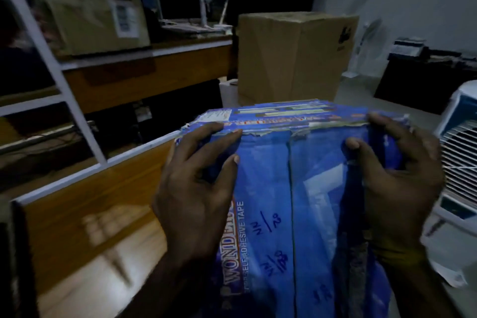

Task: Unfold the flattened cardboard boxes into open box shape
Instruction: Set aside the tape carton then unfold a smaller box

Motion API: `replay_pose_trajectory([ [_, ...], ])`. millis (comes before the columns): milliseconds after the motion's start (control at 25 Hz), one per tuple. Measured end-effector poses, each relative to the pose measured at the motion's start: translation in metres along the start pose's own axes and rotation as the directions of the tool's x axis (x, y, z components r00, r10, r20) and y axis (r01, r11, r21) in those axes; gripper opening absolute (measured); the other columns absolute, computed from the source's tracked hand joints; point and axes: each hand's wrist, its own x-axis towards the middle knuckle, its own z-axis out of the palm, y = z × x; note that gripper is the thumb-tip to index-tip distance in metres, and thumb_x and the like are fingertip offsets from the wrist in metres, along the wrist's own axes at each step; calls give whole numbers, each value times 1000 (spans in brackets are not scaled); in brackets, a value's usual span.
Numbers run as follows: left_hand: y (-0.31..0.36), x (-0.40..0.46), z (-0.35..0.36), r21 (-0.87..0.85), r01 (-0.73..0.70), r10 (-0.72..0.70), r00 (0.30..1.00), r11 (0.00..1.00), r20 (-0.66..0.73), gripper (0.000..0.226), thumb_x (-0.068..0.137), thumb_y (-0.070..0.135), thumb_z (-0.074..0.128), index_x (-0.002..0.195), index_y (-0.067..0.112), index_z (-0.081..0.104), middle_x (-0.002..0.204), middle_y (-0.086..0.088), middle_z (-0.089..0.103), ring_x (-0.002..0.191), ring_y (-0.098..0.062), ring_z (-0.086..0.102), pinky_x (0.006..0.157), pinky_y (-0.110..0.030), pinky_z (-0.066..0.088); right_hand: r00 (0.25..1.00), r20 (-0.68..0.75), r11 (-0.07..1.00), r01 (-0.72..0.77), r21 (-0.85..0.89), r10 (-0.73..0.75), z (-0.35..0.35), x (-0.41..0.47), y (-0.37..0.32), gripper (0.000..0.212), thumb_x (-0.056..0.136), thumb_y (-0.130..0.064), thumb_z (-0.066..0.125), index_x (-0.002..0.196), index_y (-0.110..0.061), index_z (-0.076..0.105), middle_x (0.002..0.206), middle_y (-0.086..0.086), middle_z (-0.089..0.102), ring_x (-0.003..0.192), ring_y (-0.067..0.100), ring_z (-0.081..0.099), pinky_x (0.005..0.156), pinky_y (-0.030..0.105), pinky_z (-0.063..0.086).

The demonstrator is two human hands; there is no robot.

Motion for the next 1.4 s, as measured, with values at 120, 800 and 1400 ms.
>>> replay_pose_trajectory([
  [120, -6, 7, -30, 40, 62, -59, 996, 997, -61, 36, 84, 36, 67, 117, 49, 63, 131, 20, 56, 125, -7, 53, 98, -41, 50, 996, 88, 998, 13, 61, -18, 33, 16, -29, 39, 81, -33, 78, 119, -32, 66, 113, 15, 59, 107, 15, 58, 96, 15, 41],
  [800, -141, 156, 10, 679, 284, -203, 959, 677, -199, 32, 94, 43, 57, 125, 40, 64, 148, 0, 42, 118, -31, 57, 86, -45, 49, 720, 679, 988, 68, 137, -144, 307, 105, 50, 54, 88, -55, 60, 136, -31, 58, 137, 5, 57, 131, 23, 49, 107, 38, 43],
  [1400, -295, 187, 21, 813, 316, -519, 855, 489, -21, 44, 83, 65, 55, 115, 38, 70, 126, 4, 66, 106, -20, 65, 77, -32, 54, 198, 980, 974, 224, -23, -23, 477, 61, 126, 73, 88, -66, 53, 150, -32, 36, 151, 23, 37, 133, 46, 39, 109, 49, 38],
])
